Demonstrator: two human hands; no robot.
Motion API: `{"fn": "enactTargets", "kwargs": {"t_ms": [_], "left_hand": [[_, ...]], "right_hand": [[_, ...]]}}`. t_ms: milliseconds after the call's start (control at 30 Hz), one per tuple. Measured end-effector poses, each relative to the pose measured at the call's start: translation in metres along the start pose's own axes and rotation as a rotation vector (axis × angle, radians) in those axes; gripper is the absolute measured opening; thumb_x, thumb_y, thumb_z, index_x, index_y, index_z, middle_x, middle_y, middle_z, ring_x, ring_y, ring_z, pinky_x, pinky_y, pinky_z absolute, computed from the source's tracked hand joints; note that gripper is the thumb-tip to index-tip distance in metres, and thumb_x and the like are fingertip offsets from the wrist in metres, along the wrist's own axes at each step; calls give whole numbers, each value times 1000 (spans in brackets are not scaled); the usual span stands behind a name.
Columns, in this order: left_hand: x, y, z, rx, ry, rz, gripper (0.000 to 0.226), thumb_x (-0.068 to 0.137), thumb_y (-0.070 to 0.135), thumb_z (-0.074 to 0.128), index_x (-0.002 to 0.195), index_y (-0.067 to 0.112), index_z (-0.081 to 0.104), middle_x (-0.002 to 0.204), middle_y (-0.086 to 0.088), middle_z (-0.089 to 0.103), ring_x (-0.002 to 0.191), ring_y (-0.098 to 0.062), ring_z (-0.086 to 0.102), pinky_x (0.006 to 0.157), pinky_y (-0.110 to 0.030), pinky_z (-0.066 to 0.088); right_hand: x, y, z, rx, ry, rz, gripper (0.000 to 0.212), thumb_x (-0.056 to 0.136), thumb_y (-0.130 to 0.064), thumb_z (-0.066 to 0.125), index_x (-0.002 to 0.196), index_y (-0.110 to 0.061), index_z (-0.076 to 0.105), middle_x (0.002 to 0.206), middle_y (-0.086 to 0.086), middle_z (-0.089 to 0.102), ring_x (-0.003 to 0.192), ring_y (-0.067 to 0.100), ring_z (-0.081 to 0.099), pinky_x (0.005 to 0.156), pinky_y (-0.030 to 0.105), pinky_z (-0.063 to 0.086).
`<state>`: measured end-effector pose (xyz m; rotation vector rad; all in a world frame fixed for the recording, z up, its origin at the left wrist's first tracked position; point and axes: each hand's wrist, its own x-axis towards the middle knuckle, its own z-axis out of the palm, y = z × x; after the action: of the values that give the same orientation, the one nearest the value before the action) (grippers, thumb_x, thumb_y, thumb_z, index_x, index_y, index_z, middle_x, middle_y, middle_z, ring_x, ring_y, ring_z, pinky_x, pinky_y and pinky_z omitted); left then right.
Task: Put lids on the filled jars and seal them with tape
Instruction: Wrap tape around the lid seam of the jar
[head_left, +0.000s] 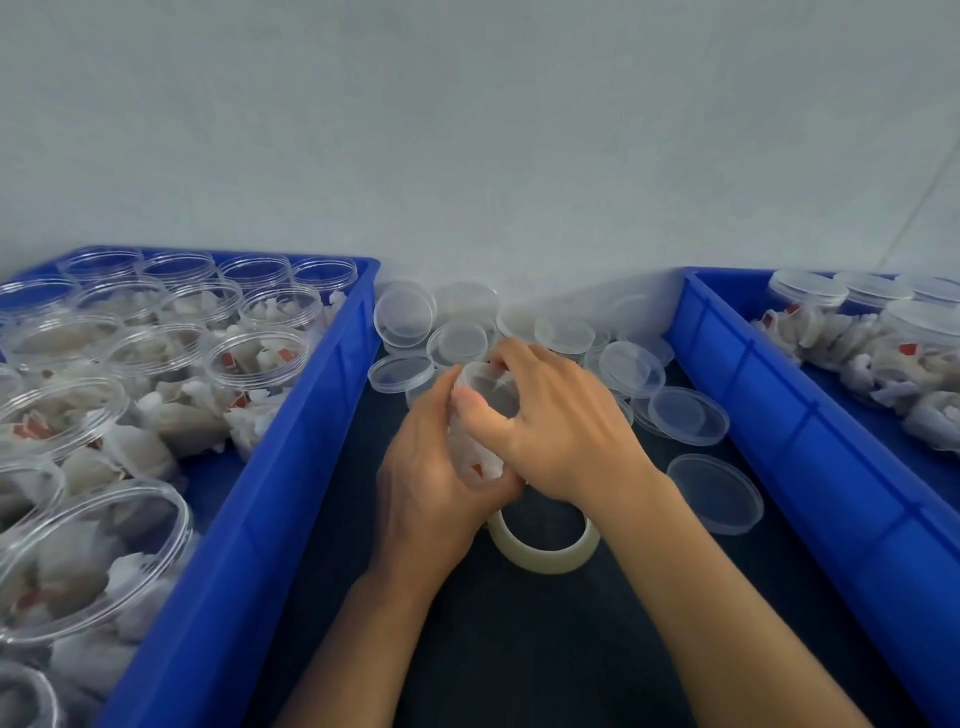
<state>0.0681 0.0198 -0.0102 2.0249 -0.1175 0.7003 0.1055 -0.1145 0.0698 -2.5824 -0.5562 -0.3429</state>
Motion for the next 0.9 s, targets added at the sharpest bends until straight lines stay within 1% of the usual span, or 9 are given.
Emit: {"fn": "enactTargets", "kwargs": {"t_ms": [133, 267, 333, 400, 467, 567, 700, 800, 900], "left_hand": [[2, -4, 4, -30, 31, -36, 97, 66, 48, 97, 149, 40, 48, 135, 20, 63, 123, -2, 64, 92, -38, 61], [4, -7, 3, -199, 111, -78, 82, 67, 54, 92, 137, 53, 48, 129, 28, 63, 117, 5, 65, 82, -14, 57], [4, -11, 4, -225, 144, -103, 84, 70, 53, 90, 141, 49, 45, 133, 27, 62, 123, 5, 62, 91, -20, 57], [7, -16, 4, -199, 148, -113, 91, 72, 57, 85, 151, 39, 43, 138, 20, 61, 130, -3, 59, 104, -34, 55], [11, -19, 5, -158, 128, -117, 95, 72, 62, 82, 154, 35, 43, 140, 11, 61, 133, -11, 58, 109, -45, 52], [10, -20, 7, -191, 95, -154, 89, 73, 61, 84, 150, 42, 43, 136, 21, 62, 129, -2, 59, 105, -35, 52], [7, -21, 8, -206, 72, -183, 85, 76, 57, 84, 149, 47, 40, 133, 33, 60, 124, 9, 59, 95, -18, 46], [7, -20, 7, -180, 66, -180, 92, 76, 59, 82, 155, 41, 37, 143, 24, 59, 132, 2, 56, 105, -28, 50], [3, -6, 2, -84, 144, -142, 104, 79, 63, 75, 165, 26, 29, 161, 11, 45, 147, -5, 44, 119, -42, 44]], "right_hand": [[-8, -3, 6, 70, 9, 49, 60, 89, -81, 36, 122, -34, 55, 110, -7, 57, 95, 19, 60, 78, 40, 50], [-27, 2, 12, 141, -45, 1, 71, 96, -80, 25, 156, -43, 34, 138, -11, 47, 129, 15, 49, 97, 37, 45], [-37, 8, 14, 107, 17, -17, 68, 101, -71, 34, 161, -38, 28, 147, -14, 46, 136, 11, 41, 98, 30, 40], [-45, 14, 13, 69, 98, 21, 53, 101, -61, 49, 146, -34, 40, 134, -16, 53, 123, 7, 49, 89, 24, 41], [-50, 22, 9, 23, 90, 78, 24, 99, -56, 54, 108, -34, 51, 98, -18, 61, 89, 5, 60, 70, 27, 47], [-56, 32, 10, -39, -154, 125, 43, 86, -69, 54, 78, -27, 55, 70, -10, 61, 68, 14, 59, 59, 34, 46], [-63, 30, 16, -178, -403, 56, 51, 72, -79, 64, 82, -30, 53, 78, -13, 59, 70, 7, 54, 57, 29, 33], [-61, 29, 15, -162, -380, 74, 33, 81, -59, 67, 79, -29, 53, 76, -12, 57, 68, 8, 54, 56, 26, 32], [-61, 30, 10, -139, -213, 123, 29, 84, -57, 60, 82, -28, 54, 74, -9, 62, 70, 16, 60, 62, 33, 44]]}}
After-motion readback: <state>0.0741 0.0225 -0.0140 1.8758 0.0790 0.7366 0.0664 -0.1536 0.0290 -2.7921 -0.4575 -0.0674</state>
